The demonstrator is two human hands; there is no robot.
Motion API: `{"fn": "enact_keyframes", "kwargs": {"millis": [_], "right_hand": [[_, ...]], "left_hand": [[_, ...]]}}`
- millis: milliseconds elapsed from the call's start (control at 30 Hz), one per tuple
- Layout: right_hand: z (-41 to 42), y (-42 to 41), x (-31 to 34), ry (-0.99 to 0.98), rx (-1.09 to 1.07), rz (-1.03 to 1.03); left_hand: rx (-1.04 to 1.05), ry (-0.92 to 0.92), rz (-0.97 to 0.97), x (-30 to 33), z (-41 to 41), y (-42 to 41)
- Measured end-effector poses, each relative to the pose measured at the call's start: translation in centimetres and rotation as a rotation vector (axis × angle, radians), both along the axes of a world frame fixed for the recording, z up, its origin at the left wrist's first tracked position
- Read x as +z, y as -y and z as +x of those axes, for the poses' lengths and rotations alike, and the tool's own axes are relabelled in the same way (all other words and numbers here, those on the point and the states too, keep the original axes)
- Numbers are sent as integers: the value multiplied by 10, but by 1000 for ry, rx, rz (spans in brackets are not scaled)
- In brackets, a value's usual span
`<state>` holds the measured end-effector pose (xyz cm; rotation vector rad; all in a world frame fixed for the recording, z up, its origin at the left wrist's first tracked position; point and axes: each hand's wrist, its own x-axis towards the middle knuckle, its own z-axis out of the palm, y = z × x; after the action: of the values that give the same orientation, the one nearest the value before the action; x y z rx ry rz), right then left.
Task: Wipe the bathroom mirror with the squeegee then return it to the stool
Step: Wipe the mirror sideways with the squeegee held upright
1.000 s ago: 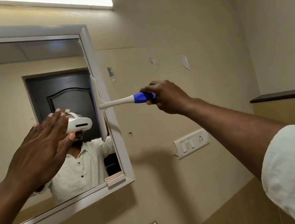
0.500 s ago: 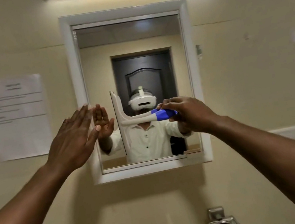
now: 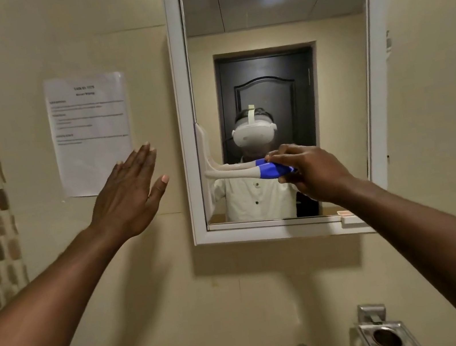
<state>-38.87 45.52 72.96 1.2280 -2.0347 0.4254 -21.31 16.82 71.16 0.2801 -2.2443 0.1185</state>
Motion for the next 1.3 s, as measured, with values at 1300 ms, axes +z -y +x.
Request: {"fn": "enact_keyframes", "kwargs": {"millis": [1300], "right_hand": [[-18,-239,-8,123,-466,-60]], "left_hand": [[-457,-21,-73,-2,-119,-169]]}}
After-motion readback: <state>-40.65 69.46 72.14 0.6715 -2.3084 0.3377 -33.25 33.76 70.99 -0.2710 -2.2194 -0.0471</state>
